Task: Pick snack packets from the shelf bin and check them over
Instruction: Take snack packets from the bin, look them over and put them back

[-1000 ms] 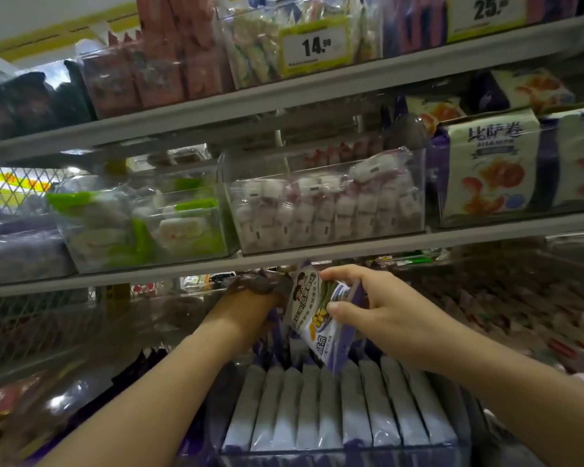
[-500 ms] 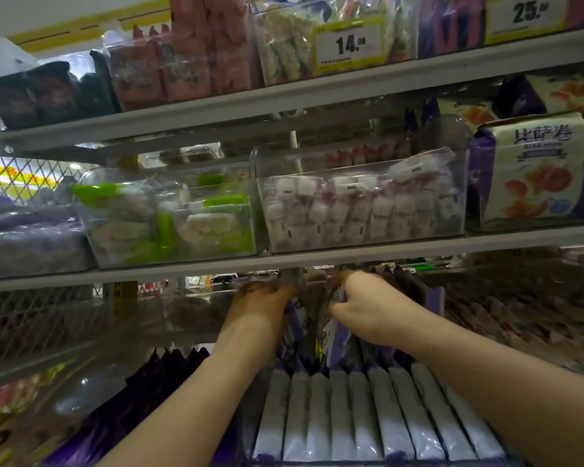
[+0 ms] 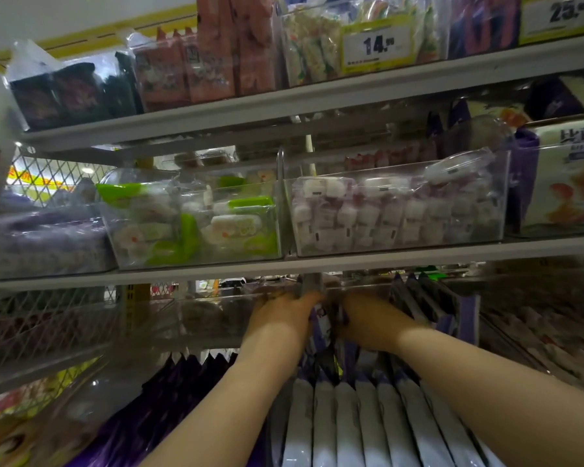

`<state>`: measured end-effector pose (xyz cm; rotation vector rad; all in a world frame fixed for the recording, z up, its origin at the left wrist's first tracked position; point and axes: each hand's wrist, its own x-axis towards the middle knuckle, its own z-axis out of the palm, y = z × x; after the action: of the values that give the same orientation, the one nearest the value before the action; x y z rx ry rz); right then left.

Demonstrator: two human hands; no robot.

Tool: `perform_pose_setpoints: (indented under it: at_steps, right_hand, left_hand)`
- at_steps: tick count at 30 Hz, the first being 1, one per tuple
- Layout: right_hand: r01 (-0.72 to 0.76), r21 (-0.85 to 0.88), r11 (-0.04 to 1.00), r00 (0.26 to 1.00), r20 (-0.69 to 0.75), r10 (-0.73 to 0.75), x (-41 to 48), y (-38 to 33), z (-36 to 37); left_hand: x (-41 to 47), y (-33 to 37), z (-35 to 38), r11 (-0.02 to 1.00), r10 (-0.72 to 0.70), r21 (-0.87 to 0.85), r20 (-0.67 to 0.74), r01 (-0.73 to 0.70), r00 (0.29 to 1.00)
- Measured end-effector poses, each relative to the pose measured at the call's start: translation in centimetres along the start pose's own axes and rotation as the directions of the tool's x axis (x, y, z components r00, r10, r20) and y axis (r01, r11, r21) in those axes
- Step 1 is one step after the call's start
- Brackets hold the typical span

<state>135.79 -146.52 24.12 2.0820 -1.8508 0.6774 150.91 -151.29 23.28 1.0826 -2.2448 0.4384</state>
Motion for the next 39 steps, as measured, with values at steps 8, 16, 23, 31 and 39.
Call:
perform_pose_setpoints:
  at_steps: [8, 16, 23, 31, 39]
  right_hand:
    - [0.055, -0.237, 0.97, 0.997, 0.074, -0.038, -1.9, 0.8, 0.7]
    - [0.038, -0.375, 0.926, 0.97, 0.237, 0.056, -2.2, 0.4, 1.4]
    - [0.079, -0.335, 0.939, 0.897, 0.435, 0.08, -1.5, -0.3, 1.3]
    - [0.168, -0.366, 0.915, 0.951, 0.305, -0.053, -3.1, -0.3, -1.1]
    - [0.027, -0.543, 0.839, 0.992, 0.118, 0.044, -6.4, 4.4, -5.7]
  left_hand:
    - [-0.1, 0.1, 0.0, 1.0, 0.01, 0.029, -0.028, -0.009, 1.0]
    - [-0.3, 0.6, -0.5, 0.989, 0.044, 0.141, -0.075, -0.033, 0.996]
    - [-0.3, 0.6, 0.1, 0.97, 0.08, 0.237, -0.071, -0.061, 0.994]
    - [0.1, 0.8, 0.0, 0.949, 0.119, 0.295, -0.01, -0.11, 0.993]
    - [0.0, 1.0, -0.2, 0.965, 0.122, 0.219, 0.109, -0.144, 0.986]
